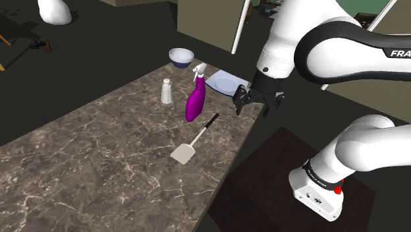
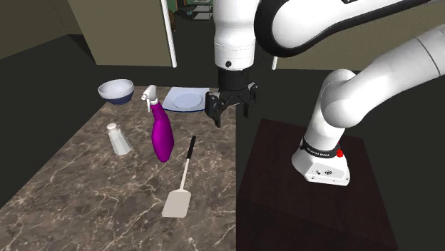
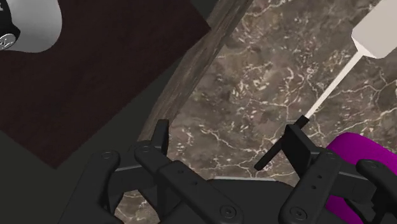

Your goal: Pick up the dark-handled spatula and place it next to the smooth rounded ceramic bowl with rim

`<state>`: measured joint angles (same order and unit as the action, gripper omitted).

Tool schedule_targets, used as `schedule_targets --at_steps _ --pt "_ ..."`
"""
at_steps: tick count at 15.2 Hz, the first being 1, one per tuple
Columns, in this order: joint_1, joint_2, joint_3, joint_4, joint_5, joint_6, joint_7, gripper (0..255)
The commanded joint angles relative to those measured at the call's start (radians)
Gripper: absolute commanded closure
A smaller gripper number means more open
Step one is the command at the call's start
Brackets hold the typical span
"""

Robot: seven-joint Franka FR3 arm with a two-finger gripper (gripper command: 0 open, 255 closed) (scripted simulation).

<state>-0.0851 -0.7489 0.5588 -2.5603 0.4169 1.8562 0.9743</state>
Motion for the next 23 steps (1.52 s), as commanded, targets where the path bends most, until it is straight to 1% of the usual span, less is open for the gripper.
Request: schedule_targets --at_steps 1,3,5,8,10,11,12,13,15,17,19,20,21,23 --pt "-0.035 0.065 0.086 0.032 0.018 0.059 0.121 0" --pt "-0.084 0.133 0.171 0.068 0.018 0.113 0.232 0" --pt "-0.144 0.208 0.259 0.110 0.001 0.166 0.350 0" --pt "-0.264 0.336 0.410 0.183 -0.063 0.241 0.542 0" --pt "-0.370 0.437 0.531 0.238 -0.144 0.287 0.690 0" --pt "-0.436 0.498 0.605 0.267 -0.204 0.307 0.776 0" --pt "-0.518 0.573 0.694 0.297 -0.287 0.325 0.877 0" --pt "-0.548 0.603 0.728 0.307 -0.322 0.330 0.916 0" --pt "-0.573 0.642 0.760 0.293 -0.365 0.359 0.948 0" --pt "-0.603 0.694 0.796 0.280 -0.427 0.387 0.994 0" --pt "-0.623 0.769 0.822 0.269 -0.523 0.410 1.064 0" --pt "-0.612 0.833 0.814 0.263 -0.607 0.423 1.125 0" --pt "-0.600 0.829 0.802 0.263 -0.601 0.424 1.121 0" --pt "-0.597 0.828 0.799 0.263 -0.599 0.424 1.120 0"
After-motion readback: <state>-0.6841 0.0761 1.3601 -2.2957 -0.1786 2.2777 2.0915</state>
